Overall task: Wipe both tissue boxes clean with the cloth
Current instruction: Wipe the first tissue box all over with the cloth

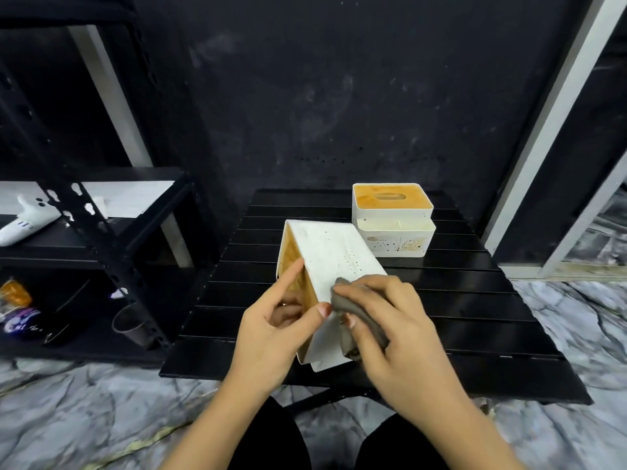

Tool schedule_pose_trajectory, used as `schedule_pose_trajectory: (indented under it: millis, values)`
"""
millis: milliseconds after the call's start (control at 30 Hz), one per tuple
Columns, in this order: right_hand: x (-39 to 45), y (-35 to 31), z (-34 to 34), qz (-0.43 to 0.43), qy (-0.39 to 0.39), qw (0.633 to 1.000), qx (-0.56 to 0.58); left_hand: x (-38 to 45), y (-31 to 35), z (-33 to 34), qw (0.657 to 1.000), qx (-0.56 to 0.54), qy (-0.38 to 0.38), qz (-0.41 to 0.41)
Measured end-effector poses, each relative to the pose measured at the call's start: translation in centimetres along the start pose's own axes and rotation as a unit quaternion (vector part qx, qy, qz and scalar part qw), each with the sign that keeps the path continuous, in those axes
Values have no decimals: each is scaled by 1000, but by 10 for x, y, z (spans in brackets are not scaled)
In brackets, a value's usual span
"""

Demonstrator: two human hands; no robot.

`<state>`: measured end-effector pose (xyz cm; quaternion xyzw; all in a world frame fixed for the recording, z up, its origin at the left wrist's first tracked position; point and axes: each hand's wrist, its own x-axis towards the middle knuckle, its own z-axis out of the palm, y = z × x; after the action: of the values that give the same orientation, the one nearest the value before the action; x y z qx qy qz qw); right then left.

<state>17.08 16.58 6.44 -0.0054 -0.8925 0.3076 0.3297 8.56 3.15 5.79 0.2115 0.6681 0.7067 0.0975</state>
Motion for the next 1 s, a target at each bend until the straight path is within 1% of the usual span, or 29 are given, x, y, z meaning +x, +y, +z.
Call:
schedule_pose_trajectory:
  millis: [67, 200, 267, 367, 433, 567, 667, 767, 833, 967, 1000]
  values:
    - [-1, 3, -5, 9, -6, 1000, 5, -3, -3, -1, 1000, 7, -4, 5]
    - [-2, 15, -18, 49, 9, 999, -10, -6, -11, -3, 1000, 19, -2, 15]
    - [-3, 8, -17, 37, 1, 999, -9, -8, -12, -2, 999, 29, -9, 26]
    - [-4, -6, -14, -4, -30, 1000, -7, -11, -10, 1, 997, 51, -30, 42]
    - [-4, -3, -18, -6, -38, 999, 0, -12, -10, 0, 997, 58, -33, 48]
    - [-5, 14, -30, 54, -25, 998, -3, -14, -11, 1, 997, 57, -21, 52]
    - [-4, 4, -24, 16, -28, 999, -16, -12, -9, 3, 996, 53, -22, 66]
    - [-3, -5, -17, -7, -42, 999, 8, -8, -9, 1, 995, 54, -37, 78]
    - [-3, 2, -18, 7, -35, 999, 23, -9, -11, -1, 995, 59, -36, 79]
    - [-7, 28, -22, 80, -8, 996, 43, -13, -12, -3, 990, 97, -30, 103]
    - [-8, 29, -20, 86, -6, 995, 43, -13, -12, -2, 988, 106, -27, 106]
